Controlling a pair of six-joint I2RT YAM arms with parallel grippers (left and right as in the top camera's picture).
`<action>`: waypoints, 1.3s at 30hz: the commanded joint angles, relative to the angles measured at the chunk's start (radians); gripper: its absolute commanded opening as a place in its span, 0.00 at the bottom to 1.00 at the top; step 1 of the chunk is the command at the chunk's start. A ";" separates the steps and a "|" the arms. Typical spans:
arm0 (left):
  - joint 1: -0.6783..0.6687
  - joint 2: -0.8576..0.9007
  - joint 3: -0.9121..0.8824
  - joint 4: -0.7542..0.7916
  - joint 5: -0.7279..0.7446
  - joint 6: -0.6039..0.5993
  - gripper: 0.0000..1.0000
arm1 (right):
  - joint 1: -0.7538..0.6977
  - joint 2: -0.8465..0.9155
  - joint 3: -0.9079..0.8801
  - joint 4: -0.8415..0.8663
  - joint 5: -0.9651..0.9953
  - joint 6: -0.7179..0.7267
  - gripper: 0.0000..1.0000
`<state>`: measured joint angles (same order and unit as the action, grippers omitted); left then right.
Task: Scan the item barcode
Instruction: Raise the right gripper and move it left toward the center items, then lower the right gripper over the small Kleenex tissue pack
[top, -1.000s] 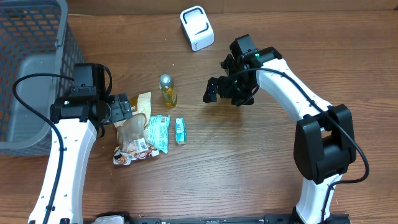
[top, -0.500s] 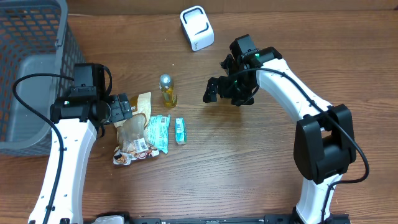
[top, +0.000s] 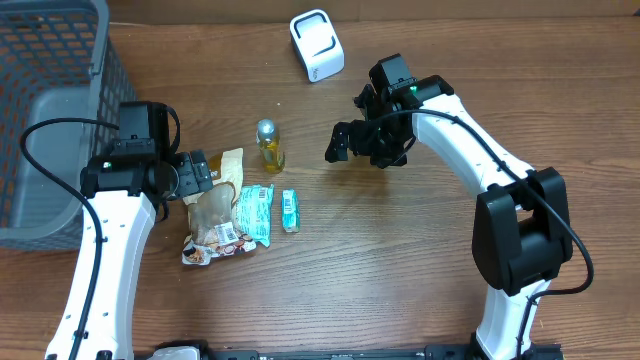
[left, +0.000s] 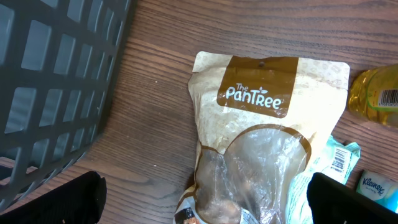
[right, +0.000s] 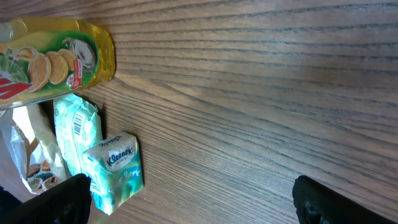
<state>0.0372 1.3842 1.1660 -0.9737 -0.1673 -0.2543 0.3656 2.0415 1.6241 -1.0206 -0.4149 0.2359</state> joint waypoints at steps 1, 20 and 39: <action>0.002 0.002 0.020 -0.001 0.004 0.015 0.99 | -0.001 -0.014 0.018 -0.012 -0.023 0.003 1.00; 0.002 0.002 0.020 -0.001 0.004 0.015 0.99 | 0.068 -0.023 0.018 -0.023 0.195 0.161 1.00; 0.002 0.002 0.020 -0.001 0.004 0.015 1.00 | 0.137 -0.123 0.019 -0.067 0.192 0.197 0.40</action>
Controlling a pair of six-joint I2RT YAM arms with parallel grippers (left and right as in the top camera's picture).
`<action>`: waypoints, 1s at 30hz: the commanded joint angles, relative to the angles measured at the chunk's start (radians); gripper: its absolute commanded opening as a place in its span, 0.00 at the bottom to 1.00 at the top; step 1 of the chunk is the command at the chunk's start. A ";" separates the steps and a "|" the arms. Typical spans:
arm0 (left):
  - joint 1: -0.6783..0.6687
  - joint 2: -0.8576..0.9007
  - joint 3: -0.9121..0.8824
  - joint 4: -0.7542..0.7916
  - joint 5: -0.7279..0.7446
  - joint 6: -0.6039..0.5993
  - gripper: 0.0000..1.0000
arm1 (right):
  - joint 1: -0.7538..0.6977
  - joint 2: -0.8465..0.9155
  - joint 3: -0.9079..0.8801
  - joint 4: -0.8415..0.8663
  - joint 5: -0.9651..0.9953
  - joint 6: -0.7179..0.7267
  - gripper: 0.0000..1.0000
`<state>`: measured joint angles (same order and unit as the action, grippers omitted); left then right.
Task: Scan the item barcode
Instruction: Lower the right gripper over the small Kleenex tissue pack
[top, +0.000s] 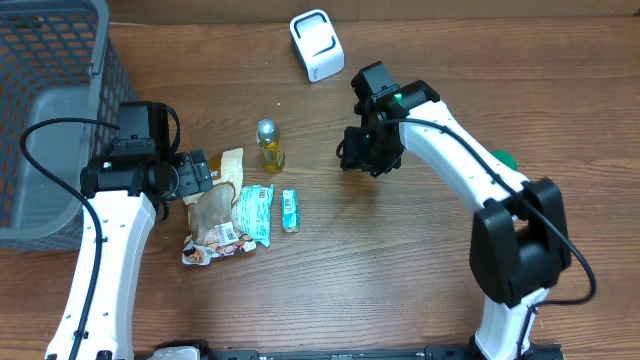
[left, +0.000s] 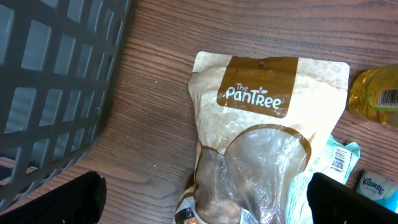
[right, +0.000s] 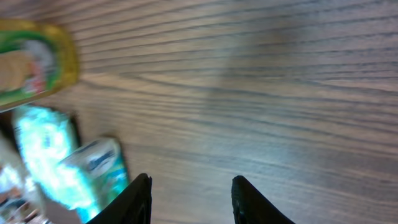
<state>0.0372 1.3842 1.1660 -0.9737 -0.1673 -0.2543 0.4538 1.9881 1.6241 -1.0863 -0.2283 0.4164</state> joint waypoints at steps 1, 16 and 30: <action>0.002 0.002 0.020 -0.001 0.004 0.015 0.99 | 0.063 -0.069 0.019 -0.003 0.013 0.035 0.40; 0.002 0.002 0.020 -0.001 0.004 0.015 0.99 | 0.339 -0.063 0.006 0.060 0.280 0.269 0.45; 0.002 0.002 0.020 -0.001 0.004 0.015 0.99 | 0.404 -0.047 -0.148 0.288 0.280 0.269 0.47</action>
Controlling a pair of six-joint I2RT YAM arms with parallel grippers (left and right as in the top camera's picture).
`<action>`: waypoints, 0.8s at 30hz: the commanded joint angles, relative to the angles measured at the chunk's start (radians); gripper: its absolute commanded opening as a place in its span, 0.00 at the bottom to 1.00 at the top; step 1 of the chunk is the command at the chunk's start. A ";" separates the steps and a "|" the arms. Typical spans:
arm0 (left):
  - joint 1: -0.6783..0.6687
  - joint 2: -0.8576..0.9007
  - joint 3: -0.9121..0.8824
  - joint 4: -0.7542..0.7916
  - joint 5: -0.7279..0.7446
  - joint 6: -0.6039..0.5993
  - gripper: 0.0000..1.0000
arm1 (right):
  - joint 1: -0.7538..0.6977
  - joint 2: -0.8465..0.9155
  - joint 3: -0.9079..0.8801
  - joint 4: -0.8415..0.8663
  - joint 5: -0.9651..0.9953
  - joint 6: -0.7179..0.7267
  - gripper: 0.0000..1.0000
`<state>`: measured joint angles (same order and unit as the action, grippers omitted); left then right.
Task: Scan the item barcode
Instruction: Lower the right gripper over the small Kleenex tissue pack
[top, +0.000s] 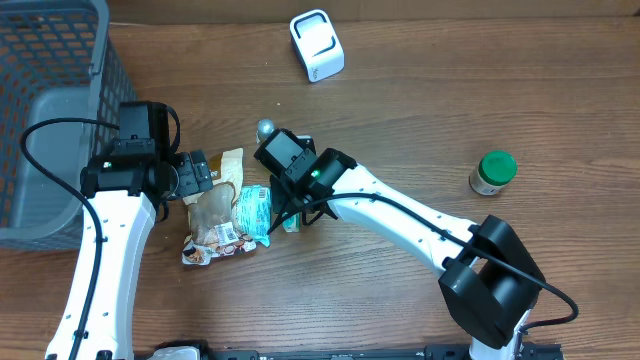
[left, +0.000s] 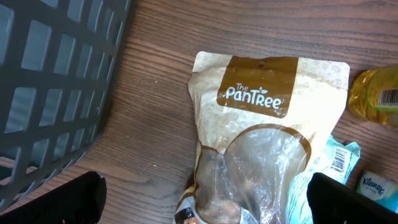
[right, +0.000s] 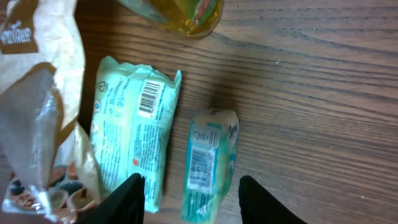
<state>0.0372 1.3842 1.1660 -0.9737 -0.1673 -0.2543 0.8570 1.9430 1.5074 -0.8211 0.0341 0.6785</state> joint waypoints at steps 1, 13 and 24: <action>0.002 0.002 0.020 -0.001 0.004 0.015 1.00 | 0.000 -0.002 -0.045 0.037 0.018 0.006 0.47; 0.002 0.002 0.020 -0.001 0.004 0.015 0.99 | 0.001 -0.002 -0.145 0.167 0.013 0.006 0.50; 0.002 0.002 0.020 -0.001 0.004 0.015 0.99 | 0.008 -0.001 -0.147 0.177 0.014 0.006 0.50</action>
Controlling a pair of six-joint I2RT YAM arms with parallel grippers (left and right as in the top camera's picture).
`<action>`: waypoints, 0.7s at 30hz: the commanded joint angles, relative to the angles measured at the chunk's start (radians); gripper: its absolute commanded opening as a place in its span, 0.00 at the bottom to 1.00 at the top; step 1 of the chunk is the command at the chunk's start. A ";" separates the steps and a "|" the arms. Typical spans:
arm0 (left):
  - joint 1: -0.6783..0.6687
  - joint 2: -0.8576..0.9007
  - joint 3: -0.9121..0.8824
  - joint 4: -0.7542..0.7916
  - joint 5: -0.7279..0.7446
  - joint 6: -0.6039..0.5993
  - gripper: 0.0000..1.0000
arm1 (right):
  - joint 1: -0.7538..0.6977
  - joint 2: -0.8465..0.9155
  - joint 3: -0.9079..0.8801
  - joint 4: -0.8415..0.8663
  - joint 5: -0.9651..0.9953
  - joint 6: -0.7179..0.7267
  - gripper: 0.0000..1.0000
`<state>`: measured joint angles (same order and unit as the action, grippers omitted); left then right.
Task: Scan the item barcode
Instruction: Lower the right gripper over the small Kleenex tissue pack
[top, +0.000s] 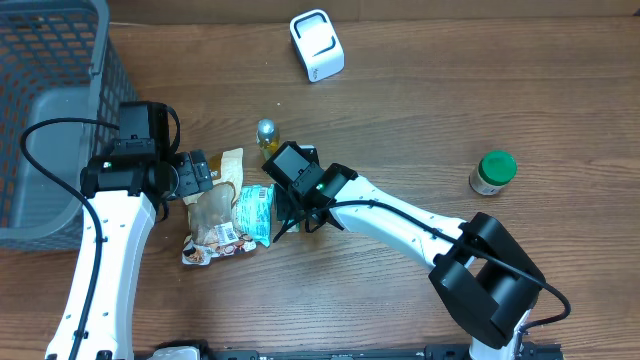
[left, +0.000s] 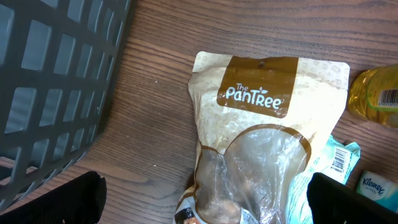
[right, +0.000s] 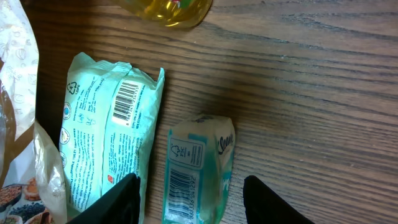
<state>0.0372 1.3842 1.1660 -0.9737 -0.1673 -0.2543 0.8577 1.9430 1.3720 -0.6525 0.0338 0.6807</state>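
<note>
A small teal tissue pack (right: 198, 168) lies on the table, barcode side up. My right gripper (right: 198, 202) is open and low over it, one finger on each side. Left of it is a larger teal wipes pack (right: 106, 143) that also shows a barcode. A yellow oil bottle (right: 168, 9) is beyond them. The white scanner (top: 317, 45) stands at the far edge. My left gripper (left: 208, 199) is open above the brown PanTree pouch (left: 267, 118). From overhead the right gripper (top: 288, 220) covers most of the small pack.
A grey mesh basket (top: 50, 110) fills the far left corner, close to the left arm. A green-lidded jar (top: 492, 172) stands alone at the right. The pouch (top: 212, 215), wipes pack (top: 255, 212) and bottle (top: 266, 135) crowd together at the centre left.
My right gripper has come a little lower and closer over the small tissue pack, which now fills more of the right wrist view. The left arm and all items are unmoved.
My right gripper was wide open over bare table right of the oil bottle. Later it hung there with its fingers closer together. It then stood over the wipes and small tissue pack, and now straddles the small pack. The left gripper stayed open over the pouch.
</note>
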 joint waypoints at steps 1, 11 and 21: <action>0.002 0.002 0.020 -0.001 0.004 0.015 1.00 | 0.009 -0.001 -0.011 0.011 0.014 0.004 0.50; 0.002 0.002 0.020 -0.001 0.004 0.015 1.00 | 0.013 0.013 -0.024 0.039 0.018 0.003 0.50; 0.002 0.002 0.020 -0.001 0.004 0.015 1.00 | 0.013 0.057 -0.028 0.046 0.018 0.003 0.47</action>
<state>0.0372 1.3842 1.1660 -0.9737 -0.1673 -0.2543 0.8654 1.9915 1.3506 -0.6128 0.0345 0.6811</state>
